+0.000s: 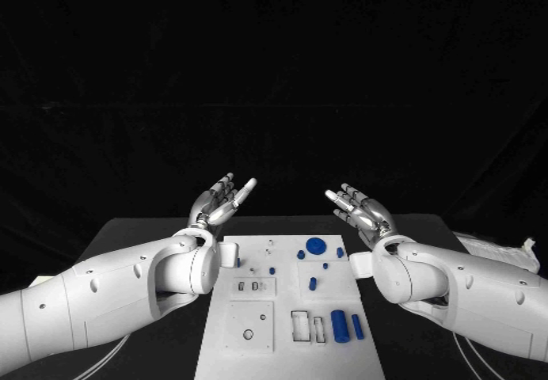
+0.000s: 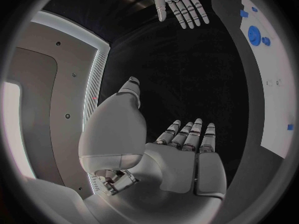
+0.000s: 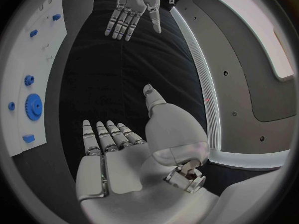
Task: Assemble the parts on the task board
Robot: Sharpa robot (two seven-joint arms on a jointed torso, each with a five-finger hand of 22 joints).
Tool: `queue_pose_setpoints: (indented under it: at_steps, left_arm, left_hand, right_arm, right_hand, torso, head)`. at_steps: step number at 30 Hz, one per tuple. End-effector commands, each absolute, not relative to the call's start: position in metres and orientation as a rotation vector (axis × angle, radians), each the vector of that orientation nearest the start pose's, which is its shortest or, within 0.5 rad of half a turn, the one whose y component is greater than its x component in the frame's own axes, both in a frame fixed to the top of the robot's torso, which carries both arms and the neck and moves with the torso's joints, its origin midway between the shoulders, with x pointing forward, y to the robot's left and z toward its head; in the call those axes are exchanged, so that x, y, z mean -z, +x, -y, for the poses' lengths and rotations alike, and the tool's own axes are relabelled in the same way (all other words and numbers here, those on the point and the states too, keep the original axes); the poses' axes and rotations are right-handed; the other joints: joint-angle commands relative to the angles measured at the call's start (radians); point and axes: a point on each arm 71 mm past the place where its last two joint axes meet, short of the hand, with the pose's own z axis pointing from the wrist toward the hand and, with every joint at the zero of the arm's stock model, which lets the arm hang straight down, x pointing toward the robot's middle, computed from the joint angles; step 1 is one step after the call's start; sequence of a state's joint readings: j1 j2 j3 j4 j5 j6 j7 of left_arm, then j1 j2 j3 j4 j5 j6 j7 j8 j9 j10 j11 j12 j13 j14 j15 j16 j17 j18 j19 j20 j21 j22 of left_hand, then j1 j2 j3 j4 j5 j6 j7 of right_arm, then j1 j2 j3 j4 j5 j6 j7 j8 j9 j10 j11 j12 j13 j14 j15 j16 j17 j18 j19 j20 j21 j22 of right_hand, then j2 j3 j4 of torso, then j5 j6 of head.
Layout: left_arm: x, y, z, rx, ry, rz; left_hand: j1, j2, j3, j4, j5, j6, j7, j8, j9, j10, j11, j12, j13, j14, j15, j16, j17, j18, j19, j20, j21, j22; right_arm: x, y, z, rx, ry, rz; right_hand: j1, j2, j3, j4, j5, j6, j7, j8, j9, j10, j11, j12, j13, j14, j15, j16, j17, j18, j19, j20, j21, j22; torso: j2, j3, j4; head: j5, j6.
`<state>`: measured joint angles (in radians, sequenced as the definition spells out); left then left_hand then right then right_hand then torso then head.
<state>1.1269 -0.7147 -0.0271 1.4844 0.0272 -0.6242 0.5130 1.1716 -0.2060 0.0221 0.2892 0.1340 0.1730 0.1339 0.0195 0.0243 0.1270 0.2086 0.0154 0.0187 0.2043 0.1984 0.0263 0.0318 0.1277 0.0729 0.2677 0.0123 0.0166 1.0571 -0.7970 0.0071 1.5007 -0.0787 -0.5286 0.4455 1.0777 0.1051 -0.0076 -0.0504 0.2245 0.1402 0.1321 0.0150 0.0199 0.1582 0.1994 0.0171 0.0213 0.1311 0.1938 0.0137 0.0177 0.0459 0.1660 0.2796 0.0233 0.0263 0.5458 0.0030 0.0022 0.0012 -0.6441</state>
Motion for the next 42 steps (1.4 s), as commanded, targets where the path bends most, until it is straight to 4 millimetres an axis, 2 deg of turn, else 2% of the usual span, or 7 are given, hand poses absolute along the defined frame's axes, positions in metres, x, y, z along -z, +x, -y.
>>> queue_pose_setpoints:
  at_steps: [1, 9, 13, 16, 25, 34, 42]
  left_arm:
    - [0.203, 0.488, -0.171, 1.445, -1.157, -1.25]
    - [0.203, 0.488, -0.171, 1.445, -1.157, -1.25]
    - [0.199, 0.487, -0.198, 1.446, -1.138, -1.202]
    - [0.197, 0.483, -0.202, 1.484, -1.136, -1.221]
    - [0.185, 0.467, -0.208, 1.578, -1.104, -1.279]
    - [0.171, 0.447, -0.207, 1.652, -1.169, -1.291]
    - [0.159, 0.441, -0.204, 1.698, -1.173, -1.291]
  left_hand:
    - [0.033, -0.001, 0.003, 0.012, 0.006, 0.017, 0.123, 0.007, 0.002, 0.009, 0.017, 0.005, 0.003, 0.018, 0.01, 0.007, 0.003, 0.017, 0.003, 0.014, 0.007, 0.002]
    - [0.103, 0.117, 0.099, 0.0, -0.02, 0.278, 0.152, 0.068, 0.034, 0.34, 0.055, 0.075, 0.036, 0.463, 0.037, 0.129, 0.063, 0.001, 0.253, 0.024, 0.115, 0.06]
    - [0.146, 0.146, 0.109, -0.024, -0.025, 0.544, 0.132, 0.132, 0.062, 0.689, 0.015, 0.151, 0.061, 0.687, -0.022, 0.202, 0.085, 0.055, 0.642, 0.018, 0.29, 0.133]
    - [0.194, 0.17, 0.123, -0.061, -0.025, 0.697, 0.108, 0.165, 0.071, 0.817, -0.023, 0.178, 0.066, 0.838, -0.068, 0.243, 0.108, 0.061, 0.807, -0.027, 0.353, 0.148]
    - [0.264, 0.17, 0.149, -0.118, -0.025, 0.769, 0.083, 0.146, 0.05, 0.93, -0.054, 0.152, 0.055, 0.931, -0.1, 0.225, 0.132, 0.057, 0.9, -0.061, 0.351, 0.127]
    - [0.24, 0.159, 0.132, -0.112, -0.026, 0.778, 0.087, 0.122, 0.042, 0.94, -0.05, 0.116, 0.05, 0.934, -0.095, 0.193, 0.14, 0.055, 0.908, -0.058, 0.329, 0.108]
    - [0.234, 0.16, 0.126, -0.112, -0.026, 0.777, 0.088, 0.113, 0.041, 0.939, -0.047, 0.103, 0.049, 0.931, -0.092, 0.179, 0.142, 0.055, 0.907, -0.055, 0.32, 0.1]
  right_arm:
    - [0.227, 0.474, 0.195, -1.503, 1.034, -1.5]
    - [0.228, 0.474, 0.195, -1.534, 1.001, -1.547]
    - [0.218, 0.486, 0.214, -1.386, 0.746, -1.437]
    - [0.215, 0.489, 0.217, -1.349, 0.689, -1.443]
    - [0.198, 0.496, 0.22, -1.232, 0.486, -1.491]
    - [0.174, 0.499, 0.213, -1.041, 0.115, -1.585]
    - [0.16, 0.502, 0.2, -0.767, -0.205, -1.611]
  right_hand:
    - [0.086, 0.005, 0.012, -0.048, 0.01, 0.072, 0.132, 0.014, 0.009, 0.081, 0.029, 0.016, 0.01, 0.076, 0.026, 0.015, 0.009, 0.024, 0.063, 0.016, 0.022, 0.012]
    - [0.189, 0.009, 0.05, -0.132, 0.028, 0.407, 0.143, 0.076, 0.044, 0.509, 0.044, 0.09, 0.043, 0.524, 0.028, 0.095, 0.045, 0.093, 0.396, 0.012, 0.135, 0.061]
    - [0.216, 0.018, 0.1, -0.172, 0.034, 0.698, 0.11, 0.117, 0.059, 0.762, -0.004, 0.13, 0.044, 0.783, -0.02, 0.138, 0.049, 0.138, 0.57, 0.008, 0.195, 0.074]
    - [0.207, 0.012, 0.135, -0.193, 0.028, 0.763, 0.096, 0.11, 0.052, 0.821, -0.02, 0.12, 0.04, 0.86, -0.041, 0.142, 0.048, 0.141, 0.635, -0.008, 0.218, 0.074]
    - [0.188, -0.025, 0.251, -0.238, -0.006, 0.876, 0.063, 0.093, 0.052, 0.966, -0.061, 0.079, 0.041, 1.035, -0.098, 0.141, 0.054, 0.139, 0.783, -0.074, 0.284, 0.085]
    - [0.21, -0.084, 0.261, -0.234, -0.007, 0.921, 0.043, 0.076, 0.054, 1.049, -0.092, 0.059, 0.045, 1.207, -0.158, 0.177, 0.076, 0.137, 0.955, -0.149, 0.479, 0.183]
    - [0.181, -0.115, 0.274, -0.227, 0.004, 0.963, 0.014, 0.055, 0.055, 1.11, -0.129, 0.046, 0.049, 1.378, -0.216, 0.553, 0.297, 0.134, 1.066, -0.207, 0.725, 0.324]
  torso:
    - [0.0, 0.0002, 0.0002]
    - [0.0, 0.0002, 0.0002]
    - [0.012, -0.0054, -0.003]
    - [0.022, -0.0082, -0.001]
    - [0.062, -0.0106, 0.012]
    - [0.12, -0.0145, 0.0424]
    - [0.152, -0.0191, 0.0644]
  head:
    - [0.0, 0.0]
    - [0.0, 0.0]
    - [-0.011, 0.013]
    - [-0.018, 0.011]
    - [-0.035, 0.017]
    - [-0.061, 0.019]
    - [-0.077, 0.016]
